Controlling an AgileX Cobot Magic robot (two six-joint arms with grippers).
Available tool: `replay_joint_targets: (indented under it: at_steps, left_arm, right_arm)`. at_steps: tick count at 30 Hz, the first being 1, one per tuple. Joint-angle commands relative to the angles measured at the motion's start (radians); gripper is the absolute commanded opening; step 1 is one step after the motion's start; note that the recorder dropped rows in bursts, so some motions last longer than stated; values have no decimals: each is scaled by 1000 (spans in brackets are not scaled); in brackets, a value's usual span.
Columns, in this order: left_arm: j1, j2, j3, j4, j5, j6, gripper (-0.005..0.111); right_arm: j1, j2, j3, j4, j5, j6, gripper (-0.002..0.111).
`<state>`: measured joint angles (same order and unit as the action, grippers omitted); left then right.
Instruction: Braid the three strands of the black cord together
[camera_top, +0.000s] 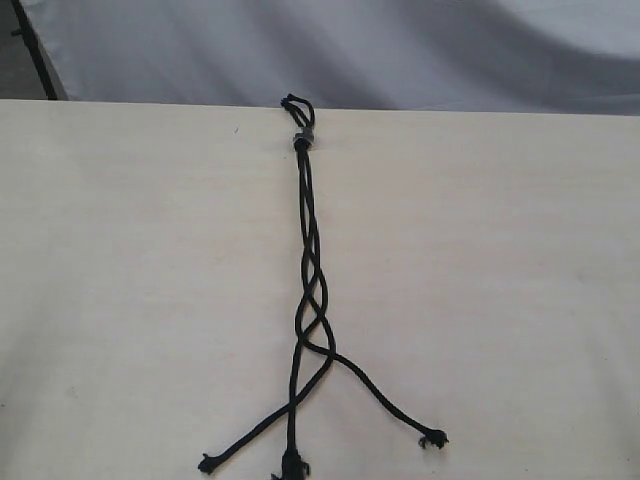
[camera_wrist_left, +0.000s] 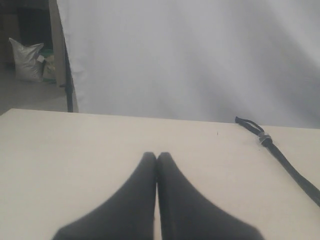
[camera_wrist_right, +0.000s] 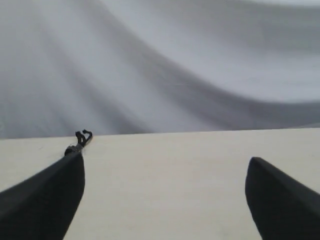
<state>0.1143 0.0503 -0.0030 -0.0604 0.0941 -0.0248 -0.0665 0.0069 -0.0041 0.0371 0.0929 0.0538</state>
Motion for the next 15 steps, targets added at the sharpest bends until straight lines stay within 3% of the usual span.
replay_joint_targets:
  at_steps: [1, 15]
  left_arm:
    - [1, -5, 3, 0, -1, 3, 1]
    - [1, -5, 3, 0, -4, 1, 1]
  right_arm:
    - [-6, -7, 4, 1, 73, -54, 82]
    - [-6, -7, 4, 43, 74, -44, 82]
